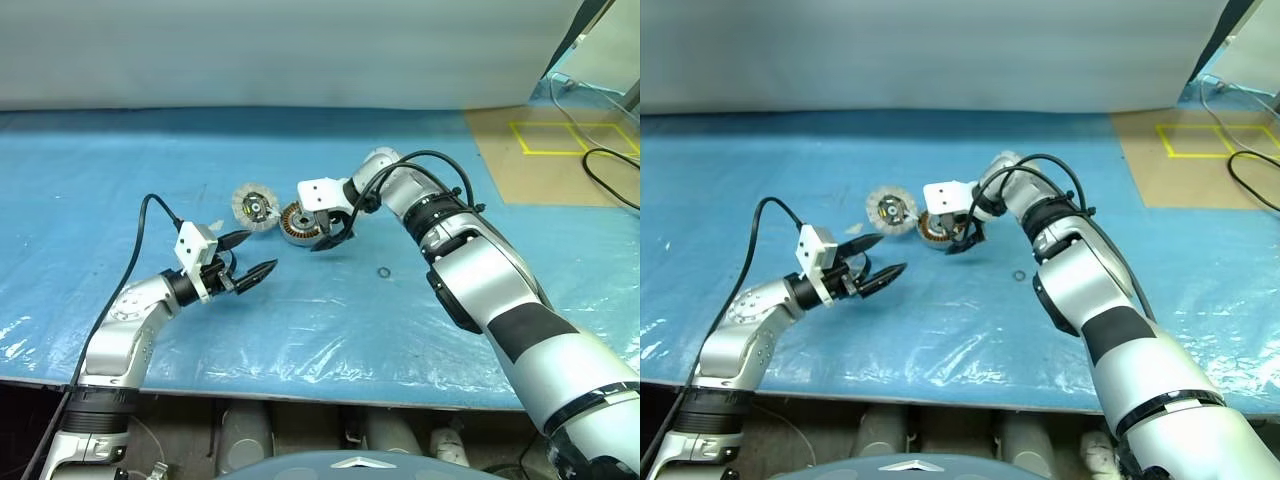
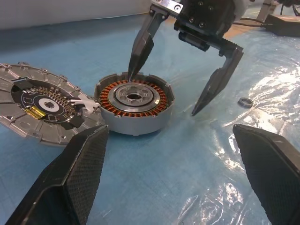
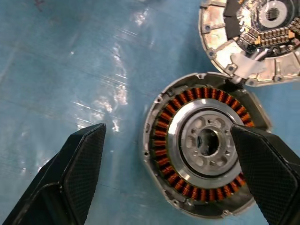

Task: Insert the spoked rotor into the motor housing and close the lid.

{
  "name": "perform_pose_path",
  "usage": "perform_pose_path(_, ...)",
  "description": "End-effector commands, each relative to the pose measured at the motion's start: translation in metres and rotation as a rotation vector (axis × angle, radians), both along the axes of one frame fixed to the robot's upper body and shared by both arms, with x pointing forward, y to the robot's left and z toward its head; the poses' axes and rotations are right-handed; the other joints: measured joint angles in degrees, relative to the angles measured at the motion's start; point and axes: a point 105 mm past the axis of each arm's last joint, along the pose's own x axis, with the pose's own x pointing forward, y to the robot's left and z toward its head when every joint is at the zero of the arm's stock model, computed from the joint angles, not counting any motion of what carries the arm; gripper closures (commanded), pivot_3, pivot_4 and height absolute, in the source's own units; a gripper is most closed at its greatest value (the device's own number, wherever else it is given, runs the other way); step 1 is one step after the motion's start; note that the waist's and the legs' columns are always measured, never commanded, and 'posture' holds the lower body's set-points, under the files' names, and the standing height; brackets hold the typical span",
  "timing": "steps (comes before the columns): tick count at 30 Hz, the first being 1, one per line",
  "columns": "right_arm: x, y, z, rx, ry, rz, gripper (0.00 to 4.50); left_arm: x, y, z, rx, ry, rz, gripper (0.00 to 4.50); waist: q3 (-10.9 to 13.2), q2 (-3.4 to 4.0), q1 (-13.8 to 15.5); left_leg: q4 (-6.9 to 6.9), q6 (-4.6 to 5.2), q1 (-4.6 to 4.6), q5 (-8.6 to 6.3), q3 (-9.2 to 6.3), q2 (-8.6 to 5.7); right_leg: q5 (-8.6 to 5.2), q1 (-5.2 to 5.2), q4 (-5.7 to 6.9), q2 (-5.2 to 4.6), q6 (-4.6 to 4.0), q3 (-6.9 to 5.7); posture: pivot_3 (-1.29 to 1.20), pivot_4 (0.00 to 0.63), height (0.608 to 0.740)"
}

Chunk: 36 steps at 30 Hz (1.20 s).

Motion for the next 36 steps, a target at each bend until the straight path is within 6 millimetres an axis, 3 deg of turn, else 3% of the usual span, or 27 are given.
perform_pose_path(1, 0.004, 0.006, 0.008, -0.012, -0.047, 0.004, 0.02, -0.003, -0.004, 0.009, 0.001, -0.055, -0.008, 0.0, 0.0, 0.0, -0.01, 0.01, 0.0, 0.0, 0.0, 0.0, 0.0, 0.0, 0.0, 0.0, 0.0, 0.0, 0.01, 0.0, 0.15, 0.74)
perform_pose_path(19, 0.004, 0.0, -0.024, -0.135, -0.066, -0.02, 0.02, -0.007, -0.008, 0.007, -0.001, -0.055, 0.015, 0.0, 0.01, 0.02, -0.06, 0.05, 0.0, 0.01, 0.0, 0.0, 0.02, 0.0, 0.0, 0.04, 0.0, -0.01, 0.03, 0.0, 0.15, 0.74)
perform_pose_path(22, 0.006, -0.001, -0.025, -0.151, -0.092, -0.032, 0.66, -0.006, -0.008, 0.006, -0.002, -0.055, 0.018, 0.0, 0.02, 0.03, -0.06, 0.12, -0.01, 0.02, -0.01, 0.01, 0.03, 0.0, 0.0, 0.08, 0.0, -0.01, 0.04, 0.0, 0.15, 0.74)
perform_pose_path(28, 0.007, 0.0, -0.024, -0.174, -0.114, -0.024, 2.49, -0.005, -0.012, 0.006, -0.007, -0.061, 0.022, 0.0, 0.01, 0.03, -0.01, 0.2, -0.19, 0.04, -0.12, 0.01, 0.03, 0.0, 0.05, 0.09, 0.0, -0.01, 0.06, 0.0, 0.15, 0.74)
perform_pose_path(36, 0.001, 0.011, -0.013, -0.12, -0.049, -0.011, 2.49, -0.004, -0.012, 0.01, -0.017, -0.066, 0.024, 0.0, 0.02, 0.03, -0.02, 0.2, -0.2, 0.05, -0.12, 0.01, 0.04, 0.0, 0.06, 0.09, 0.0, -0.01, 0.06, 0.0, 0.15, 0.74)
